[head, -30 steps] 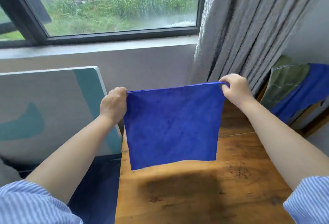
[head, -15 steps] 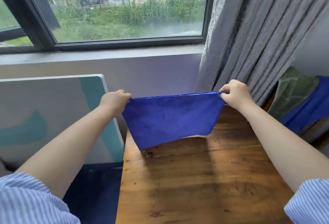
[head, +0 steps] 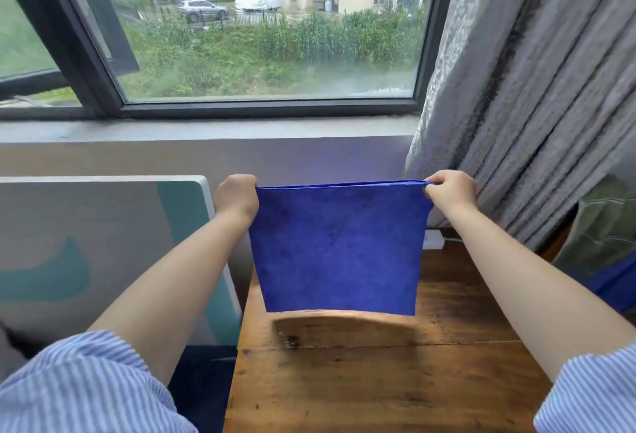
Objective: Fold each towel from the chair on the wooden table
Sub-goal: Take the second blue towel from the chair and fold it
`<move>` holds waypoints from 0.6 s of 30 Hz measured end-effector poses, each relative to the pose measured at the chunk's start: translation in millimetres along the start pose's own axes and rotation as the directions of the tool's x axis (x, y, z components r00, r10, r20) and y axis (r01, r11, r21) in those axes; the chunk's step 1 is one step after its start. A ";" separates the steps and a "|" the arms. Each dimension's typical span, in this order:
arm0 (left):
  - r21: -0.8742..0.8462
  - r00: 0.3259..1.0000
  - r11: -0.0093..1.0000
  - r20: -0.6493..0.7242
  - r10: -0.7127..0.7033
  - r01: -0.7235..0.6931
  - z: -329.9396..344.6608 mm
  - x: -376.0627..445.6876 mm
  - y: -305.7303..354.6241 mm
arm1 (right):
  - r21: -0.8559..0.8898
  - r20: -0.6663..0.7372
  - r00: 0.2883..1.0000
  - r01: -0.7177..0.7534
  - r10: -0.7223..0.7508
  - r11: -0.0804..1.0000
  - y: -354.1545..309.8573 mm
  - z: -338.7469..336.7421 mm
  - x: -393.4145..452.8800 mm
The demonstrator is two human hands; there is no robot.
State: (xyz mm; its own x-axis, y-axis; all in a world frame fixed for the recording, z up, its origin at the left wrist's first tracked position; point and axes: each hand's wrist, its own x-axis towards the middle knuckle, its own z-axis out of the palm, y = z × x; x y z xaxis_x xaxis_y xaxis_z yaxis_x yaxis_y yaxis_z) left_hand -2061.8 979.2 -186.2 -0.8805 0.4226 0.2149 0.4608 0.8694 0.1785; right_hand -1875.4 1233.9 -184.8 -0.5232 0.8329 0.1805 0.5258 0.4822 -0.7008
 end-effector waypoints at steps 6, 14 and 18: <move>-0.121 0.995 0.990 -0.077 0.063 -0.072 12.2 -8.0 -22.0 | -0.049 -0.014 0.982 0.189 -0.189 0.981 12.1 6.5 -8.0; -0.091 0.838 0.951 0.454 0.303 -0.294 36.9 -69.3 -61.3 | -0.176 0.268 0.931 0.300 -0.247 0.938 81.8 14.3 -82.6; -0.102 0.661 0.934 0.680 0.317 -0.344 61.2 -120.3 -62.2 | -0.339 0.619 0.772 0.430 -0.146 0.837 133.1 16.0 -133.0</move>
State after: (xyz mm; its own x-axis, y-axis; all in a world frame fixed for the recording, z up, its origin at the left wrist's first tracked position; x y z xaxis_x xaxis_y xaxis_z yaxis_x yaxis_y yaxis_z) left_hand -1991.4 889.9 -282.0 -0.5115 0.7295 -0.4541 0.7441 0.6403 0.1904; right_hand -1746.6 1182.9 -313.2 -0.8955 0.4046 -0.1857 0.4426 0.8535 -0.2751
